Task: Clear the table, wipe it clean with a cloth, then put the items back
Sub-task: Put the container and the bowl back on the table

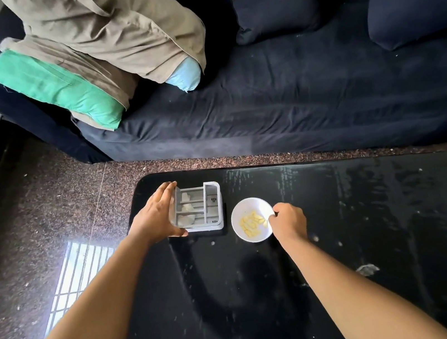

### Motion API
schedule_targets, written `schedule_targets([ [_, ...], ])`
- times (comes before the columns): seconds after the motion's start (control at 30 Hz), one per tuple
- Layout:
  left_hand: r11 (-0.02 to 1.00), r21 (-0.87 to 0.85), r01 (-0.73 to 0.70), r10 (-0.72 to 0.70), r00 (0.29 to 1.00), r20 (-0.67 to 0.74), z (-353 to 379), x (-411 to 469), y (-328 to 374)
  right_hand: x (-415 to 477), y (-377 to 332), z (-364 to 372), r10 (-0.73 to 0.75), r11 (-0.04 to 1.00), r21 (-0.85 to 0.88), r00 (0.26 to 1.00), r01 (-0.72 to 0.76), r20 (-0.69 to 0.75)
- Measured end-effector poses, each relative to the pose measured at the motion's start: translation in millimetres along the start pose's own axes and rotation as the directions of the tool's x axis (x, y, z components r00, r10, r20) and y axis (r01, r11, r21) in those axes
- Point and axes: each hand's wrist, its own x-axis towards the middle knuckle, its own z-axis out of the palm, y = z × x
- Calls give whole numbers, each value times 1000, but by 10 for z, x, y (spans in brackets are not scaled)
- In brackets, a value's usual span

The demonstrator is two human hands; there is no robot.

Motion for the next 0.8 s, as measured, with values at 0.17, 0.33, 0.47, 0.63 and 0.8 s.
schedule_targets([
  [0.17,975,164,148,-164,983,88,-43,7,66,-11,-98,-100,-44,999,-5,999,45,16],
  [0.33,949,-89,302,-310,945,-108,-93,-266,747,-125,81,-448,-83,996,37,996,84,-23],
  [0.47,894,-429,127,-256,932,-256,-52,-649,1650,-360,406,-967,-107,988,105,990,117,-96],
  [0.63,821,-568,60,-163,978,-132,273,-961,2889,-659,1278,-1799,-97,968,208,976,137,-193],
  [0.8,776,-624,-89,35,994,-99,976,-1226,4783,-801,3086,-3021,22,963,258,937,74,-350],
])
